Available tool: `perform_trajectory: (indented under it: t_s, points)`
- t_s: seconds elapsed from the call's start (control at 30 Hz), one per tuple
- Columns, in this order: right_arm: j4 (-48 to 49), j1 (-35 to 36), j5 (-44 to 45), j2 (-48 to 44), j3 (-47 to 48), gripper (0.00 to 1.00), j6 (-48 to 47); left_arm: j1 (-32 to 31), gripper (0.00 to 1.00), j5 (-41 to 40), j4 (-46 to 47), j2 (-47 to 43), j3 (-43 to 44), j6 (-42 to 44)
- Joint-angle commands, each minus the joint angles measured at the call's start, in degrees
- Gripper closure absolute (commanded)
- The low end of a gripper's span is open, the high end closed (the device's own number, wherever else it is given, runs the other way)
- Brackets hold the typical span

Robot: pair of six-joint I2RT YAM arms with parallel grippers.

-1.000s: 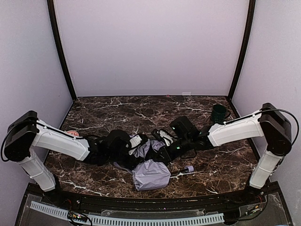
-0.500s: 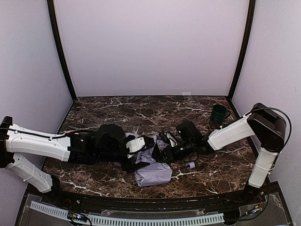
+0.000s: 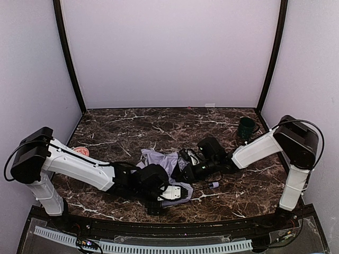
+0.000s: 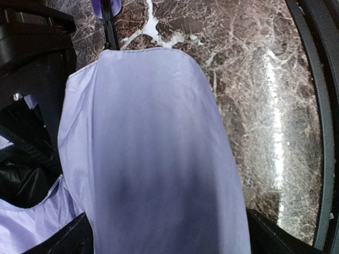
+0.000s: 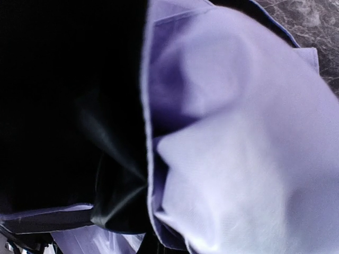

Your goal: Put away the umbrella

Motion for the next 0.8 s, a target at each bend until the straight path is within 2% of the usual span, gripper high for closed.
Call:
perform_trajectory:
  t_s: [0.0,0.13,0.23,0.3,0.43,0.6,0.77]
  points:
    - [-1.3,-0.5,0.8,1.3,0.3,1.0,0.3,0.3,0.01,-2.4,-3.3,2.7,0.2,-1.1]
    - [-4.0,-0.9,0.2,0.8,1.7,1.0,-0.9,1.4,0.01,-2.4,-2.3,2.9,-2.2,-1.2]
    - [-6.4,-1.0,0.3,-0.4,2.9,0.99,-2.2,3.6,0.05,1.3,-4.3,3.5,-2.2,-1.9]
    - [-8.2,-1.2,1.2,-1.4,3.5,0.97,-2.9,4.6,0.07,3.3,-5.3,4.0,-2.0,-2.1]
    - [-9.9,-2.8,5.2,-4.7,2.9,0.84,-2.5,6.4,0.11,7.4,-7.6,5.2,-0.5,-3.8]
    - [-15.6,-6.1,13.7,-7.5,2.7,0.81,-3.8,7.4,0.14,11.6,-8.0,5.2,-0.9,-4.5]
    - [-17.8,-10.5,13.0,-11.6,0.7,0.79,-7.2,8.5,0.15,14.7,-8.5,5.4,-0.3,-4.5]
